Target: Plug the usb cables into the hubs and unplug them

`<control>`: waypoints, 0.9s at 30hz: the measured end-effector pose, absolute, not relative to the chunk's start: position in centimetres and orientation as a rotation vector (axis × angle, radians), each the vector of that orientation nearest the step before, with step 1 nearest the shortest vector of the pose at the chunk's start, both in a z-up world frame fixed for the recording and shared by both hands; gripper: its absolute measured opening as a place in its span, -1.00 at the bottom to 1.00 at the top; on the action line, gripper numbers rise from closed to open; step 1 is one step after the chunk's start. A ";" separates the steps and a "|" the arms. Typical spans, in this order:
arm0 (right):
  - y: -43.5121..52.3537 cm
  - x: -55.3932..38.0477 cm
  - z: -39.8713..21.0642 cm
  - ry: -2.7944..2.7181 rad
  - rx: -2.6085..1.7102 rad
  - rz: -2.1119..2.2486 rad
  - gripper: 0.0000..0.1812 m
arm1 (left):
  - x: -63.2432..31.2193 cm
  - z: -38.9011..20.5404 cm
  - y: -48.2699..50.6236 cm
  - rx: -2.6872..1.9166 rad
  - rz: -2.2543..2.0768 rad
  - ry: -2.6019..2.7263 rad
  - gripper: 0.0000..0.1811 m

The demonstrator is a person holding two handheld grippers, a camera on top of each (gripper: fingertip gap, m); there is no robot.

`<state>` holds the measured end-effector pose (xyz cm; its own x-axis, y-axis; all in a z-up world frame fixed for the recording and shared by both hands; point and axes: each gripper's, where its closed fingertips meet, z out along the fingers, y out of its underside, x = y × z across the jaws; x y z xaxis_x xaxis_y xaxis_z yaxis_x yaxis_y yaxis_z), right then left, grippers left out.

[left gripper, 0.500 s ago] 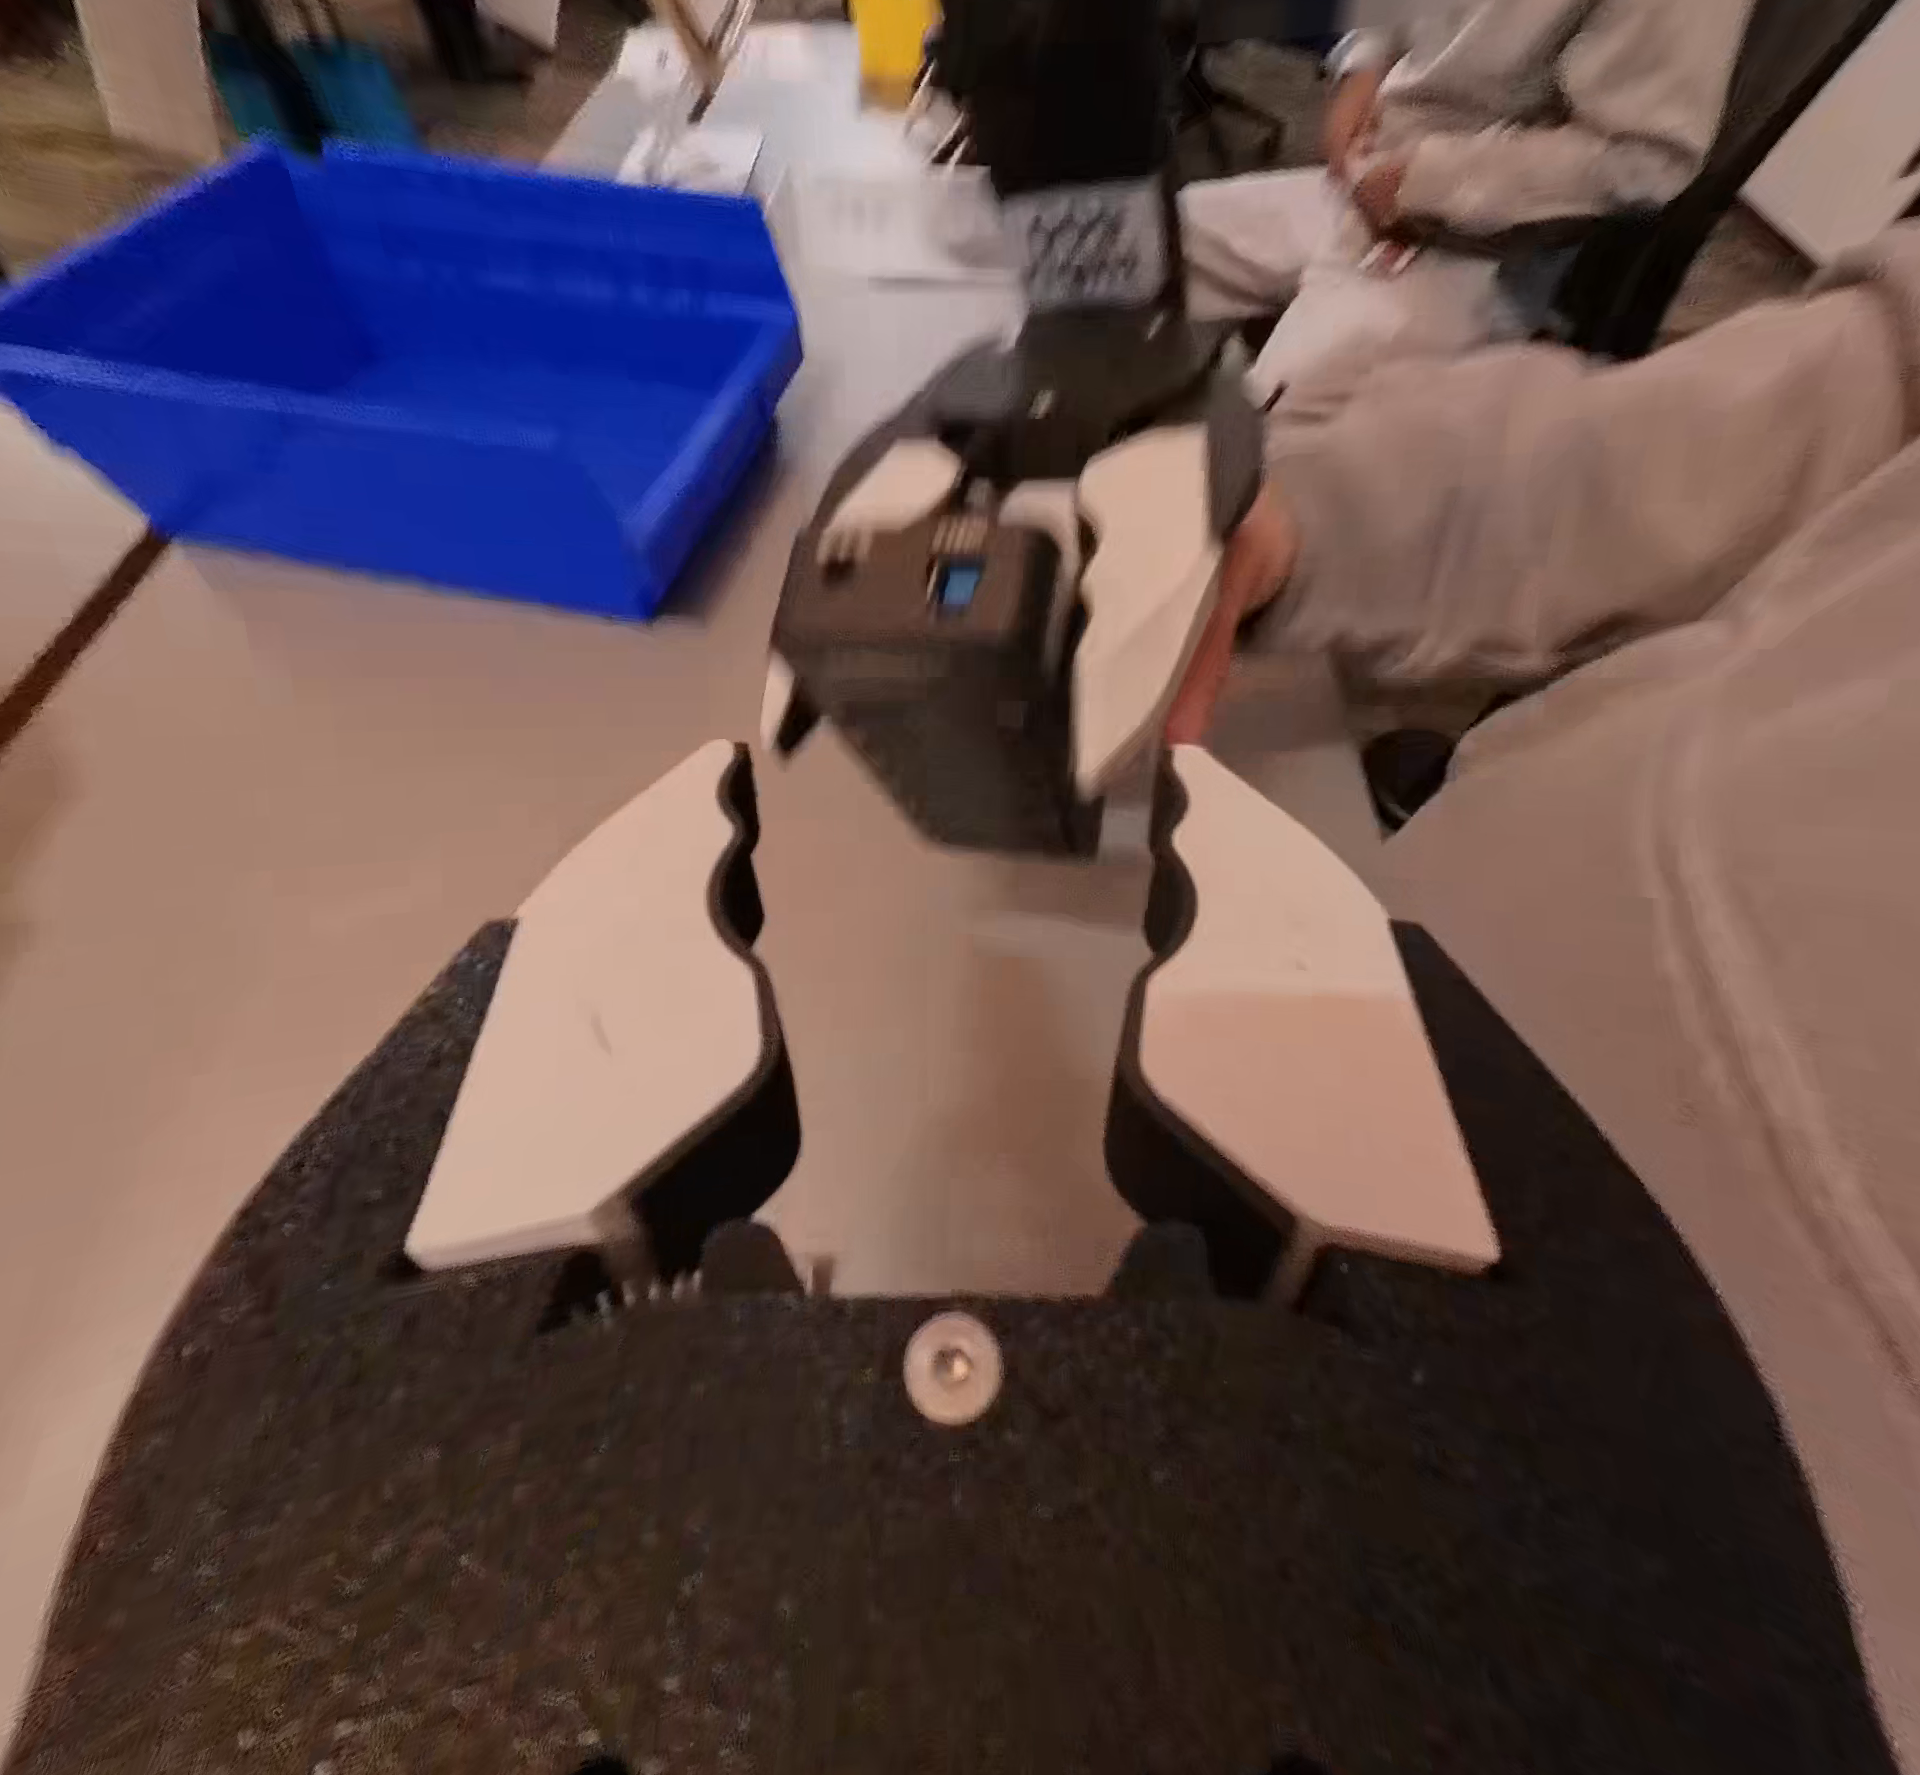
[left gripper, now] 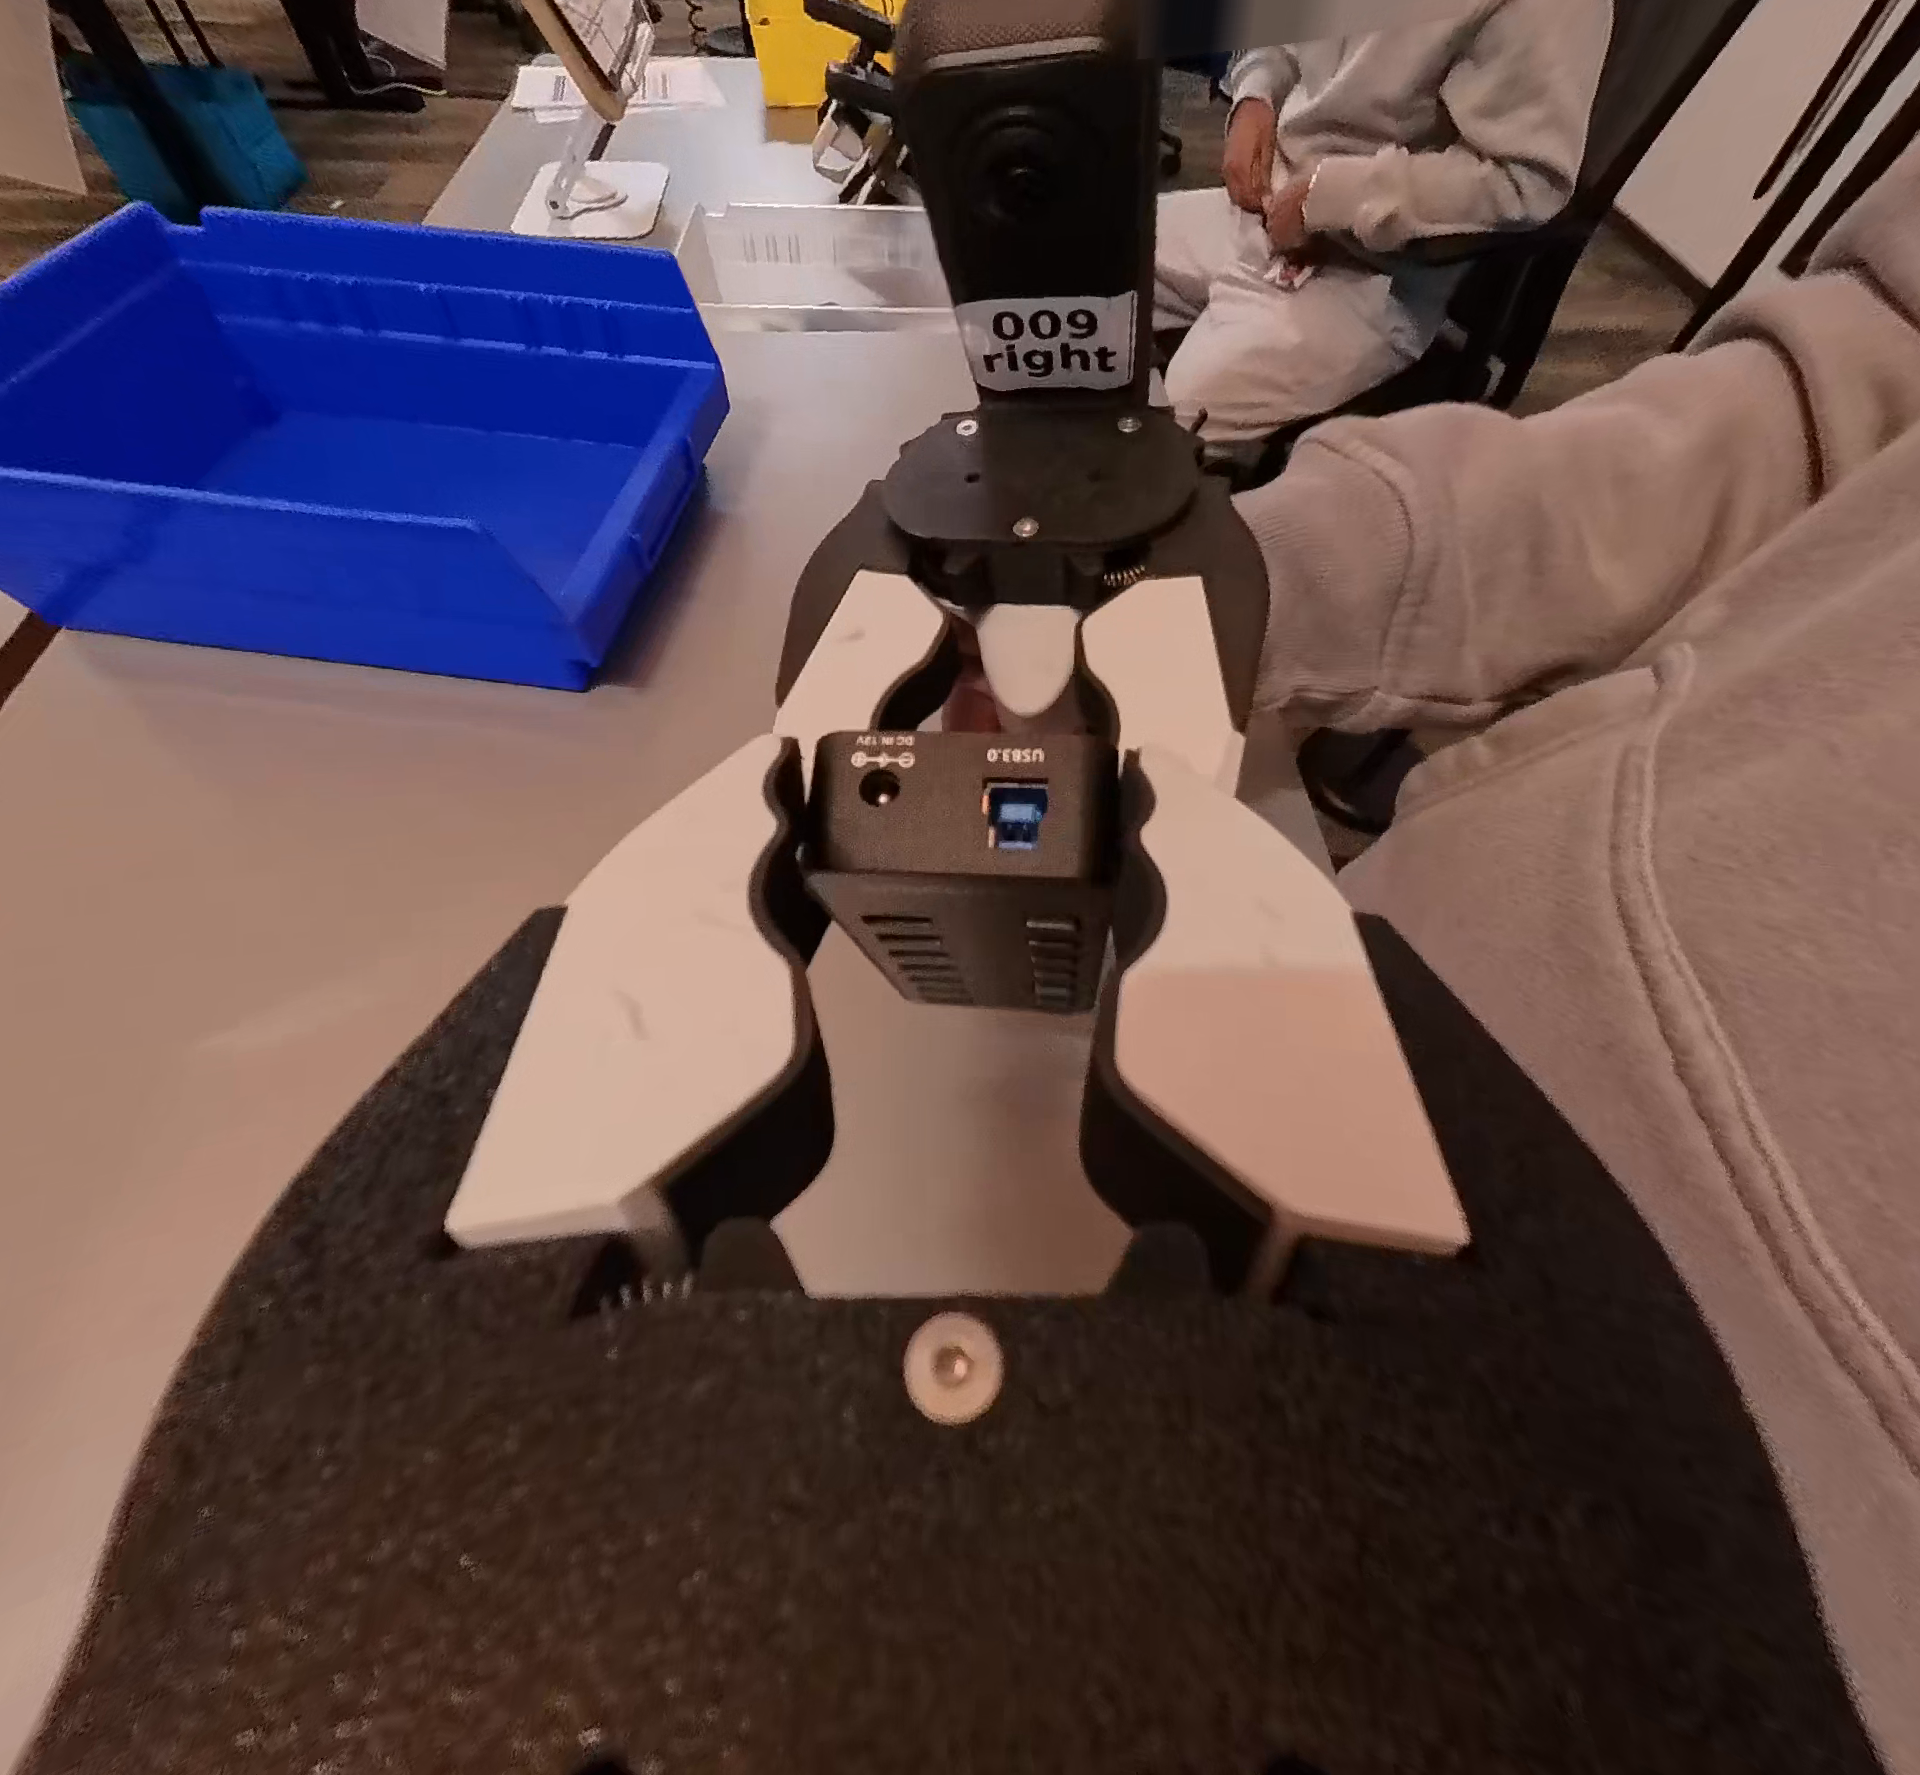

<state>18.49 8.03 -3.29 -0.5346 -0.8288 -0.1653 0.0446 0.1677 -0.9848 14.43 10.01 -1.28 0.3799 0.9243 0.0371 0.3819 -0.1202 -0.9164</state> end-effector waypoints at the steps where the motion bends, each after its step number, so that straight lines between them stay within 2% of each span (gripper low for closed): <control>1: 8.1 18.7 -3.3 1.694 -0.772 -1.457 -0.34 | 14.5 -1.2 10.2 -1.721 0.722 -1.156 -0.38; 4: 7.9 18.7 -3.8 1.750 -0.791 -1.446 -0.31 | 14.3 -0.2 10.2 -1.787 0.771 -1.125 -0.38; 7: 7.4 18.7 -3.9 1.799 -0.773 -1.439 -0.14 | 13.9 1.6 10.0 -1.755 0.797 -1.087 -0.38; 10: 6.9 19.2 -3.2 1.782 -0.770 -1.459 -0.11 | 13.5 2.3 10.1 -1.768 0.805 -1.045 -0.38; 13: 6.7 19.4 -3.3 1.794 -0.781 -1.439 -0.19 | 13.5 2.1 10.4 -1.821 0.794 -1.009 -0.38; 18: 7.0 20.0 -3.8 1.809 -0.811 -1.405 -0.20 | 13.9 1.8 10.8 -1.842 0.768 -0.983 -0.38; 24: 7.1 20.5 -3.3 1.752 -0.794 -1.479 -0.13 | 14.2 2.5 11.3 -1.806 0.792 -0.916 -0.38; 27: 7.2 20.6 -3.4 1.763 -0.846 -1.487 -0.20 | 14.3 2.6 11.2 -1.766 0.772 -0.918 -0.38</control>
